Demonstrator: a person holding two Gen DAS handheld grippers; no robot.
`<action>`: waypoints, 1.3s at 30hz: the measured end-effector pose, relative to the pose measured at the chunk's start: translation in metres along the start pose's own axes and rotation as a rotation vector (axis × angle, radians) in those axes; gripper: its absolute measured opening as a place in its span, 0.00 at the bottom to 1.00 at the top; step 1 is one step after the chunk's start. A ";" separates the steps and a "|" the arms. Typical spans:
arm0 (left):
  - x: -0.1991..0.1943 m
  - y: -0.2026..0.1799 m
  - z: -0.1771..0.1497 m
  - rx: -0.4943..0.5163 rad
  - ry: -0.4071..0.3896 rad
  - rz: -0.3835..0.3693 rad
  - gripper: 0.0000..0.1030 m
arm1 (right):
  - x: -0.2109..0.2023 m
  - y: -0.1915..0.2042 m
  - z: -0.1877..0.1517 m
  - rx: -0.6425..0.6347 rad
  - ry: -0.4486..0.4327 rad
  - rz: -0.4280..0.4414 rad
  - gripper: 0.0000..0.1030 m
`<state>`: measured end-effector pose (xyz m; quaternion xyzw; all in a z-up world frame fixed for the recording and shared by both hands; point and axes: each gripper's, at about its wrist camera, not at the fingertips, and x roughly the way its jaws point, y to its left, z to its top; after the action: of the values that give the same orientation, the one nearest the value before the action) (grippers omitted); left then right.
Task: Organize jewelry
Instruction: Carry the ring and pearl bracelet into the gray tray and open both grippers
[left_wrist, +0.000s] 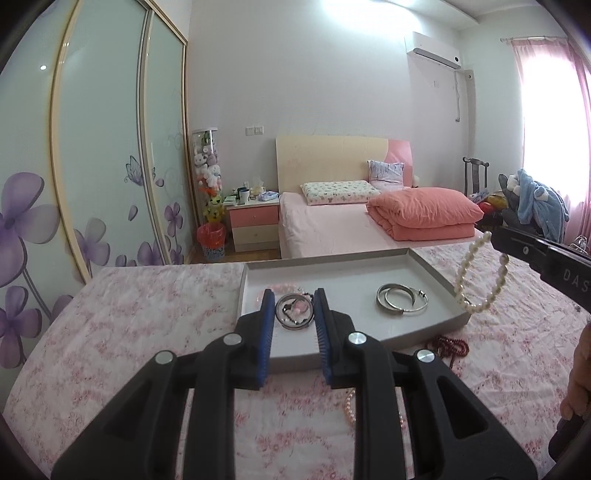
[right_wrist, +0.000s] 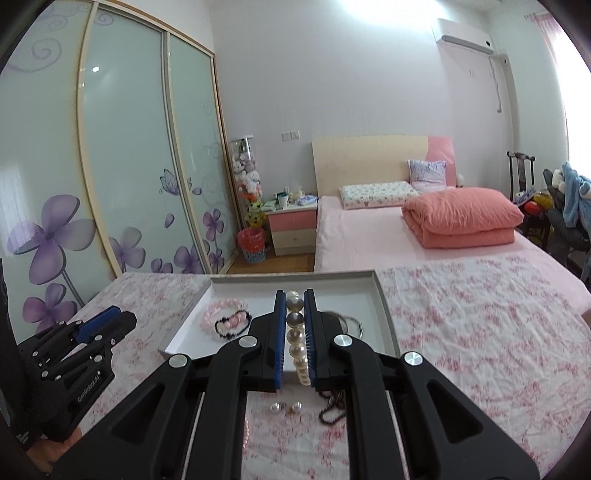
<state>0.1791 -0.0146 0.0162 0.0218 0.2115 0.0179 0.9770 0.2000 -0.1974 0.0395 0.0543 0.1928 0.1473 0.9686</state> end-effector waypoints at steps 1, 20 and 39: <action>0.002 -0.001 0.001 0.001 -0.003 0.000 0.21 | 0.002 0.000 0.002 -0.003 -0.006 -0.004 0.10; 0.055 0.002 0.023 -0.035 0.019 -0.024 0.21 | 0.049 -0.004 0.025 0.013 -0.019 -0.016 0.10; 0.155 0.000 0.019 -0.076 0.155 -0.041 0.24 | 0.146 -0.016 0.008 0.064 0.146 -0.003 0.15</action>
<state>0.3281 -0.0079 -0.0305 -0.0210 0.2861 0.0075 0.9579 0.3358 -0.1684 -0.0082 0.0743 0.2676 0.1433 0.9499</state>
